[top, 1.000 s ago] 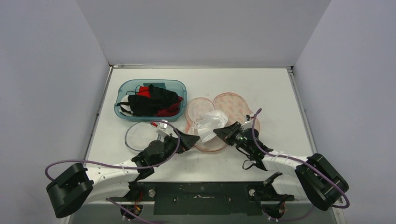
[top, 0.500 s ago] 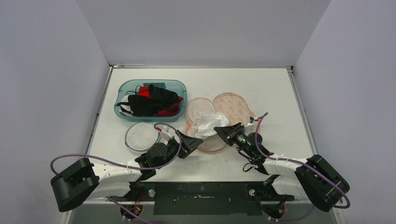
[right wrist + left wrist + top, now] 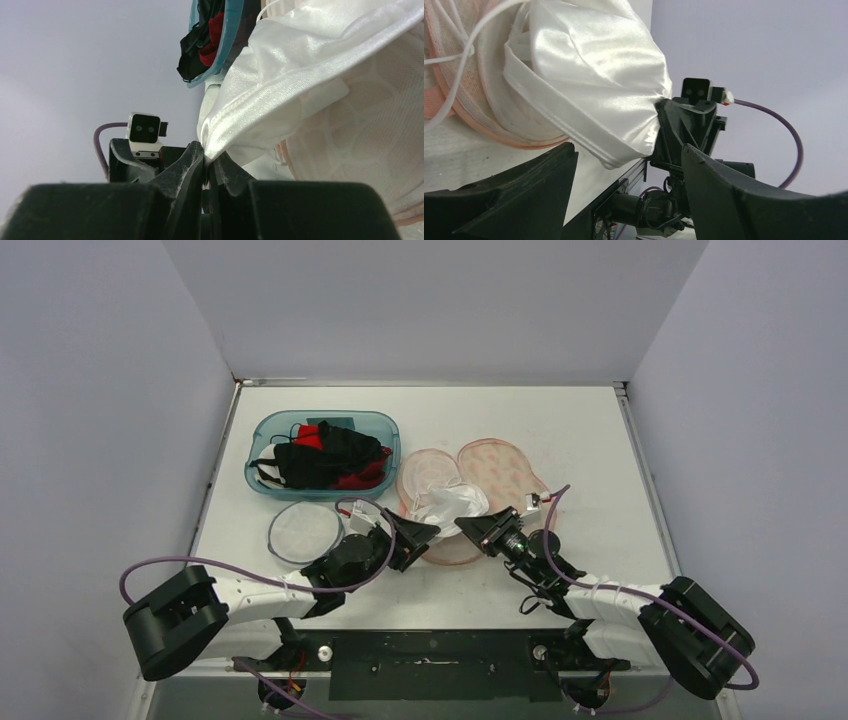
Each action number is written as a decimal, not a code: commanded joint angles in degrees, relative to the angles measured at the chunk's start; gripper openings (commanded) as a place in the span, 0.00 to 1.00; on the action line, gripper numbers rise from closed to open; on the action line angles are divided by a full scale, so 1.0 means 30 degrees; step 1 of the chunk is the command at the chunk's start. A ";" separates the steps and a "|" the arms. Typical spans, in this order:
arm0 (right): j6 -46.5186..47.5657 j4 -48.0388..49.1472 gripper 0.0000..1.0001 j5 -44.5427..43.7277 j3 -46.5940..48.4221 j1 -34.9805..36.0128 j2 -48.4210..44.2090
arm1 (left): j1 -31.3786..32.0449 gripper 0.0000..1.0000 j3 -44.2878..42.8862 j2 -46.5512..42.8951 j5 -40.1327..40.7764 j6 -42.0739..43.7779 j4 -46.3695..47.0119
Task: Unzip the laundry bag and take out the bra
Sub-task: Adjust the bra in the laundry bag.
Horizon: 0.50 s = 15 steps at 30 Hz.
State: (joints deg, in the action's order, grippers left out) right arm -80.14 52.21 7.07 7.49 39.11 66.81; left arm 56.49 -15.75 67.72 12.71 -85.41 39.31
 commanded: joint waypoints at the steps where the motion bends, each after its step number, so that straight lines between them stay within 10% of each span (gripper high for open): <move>1: 0.1535 0.0105 0.05 -0.0660 0.0185 0.0146 -0.1199 | -0.0246 0.70 -0.0819 0.0953 -0.0344 -0.0542 0.0114; 15: 0.3162 -0.1248 0.05 -0.0226 0.0515 0.0629 -0.1509 | -0.0599 0.31 -0.1189 0.1705 -0.1039 0.0076 0.0811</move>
State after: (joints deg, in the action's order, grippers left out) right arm -73.52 47.44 6.85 7.49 39.62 63.13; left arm 55.24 -16.75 73.01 10.28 -86.52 39.44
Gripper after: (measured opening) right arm 0.075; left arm 0.357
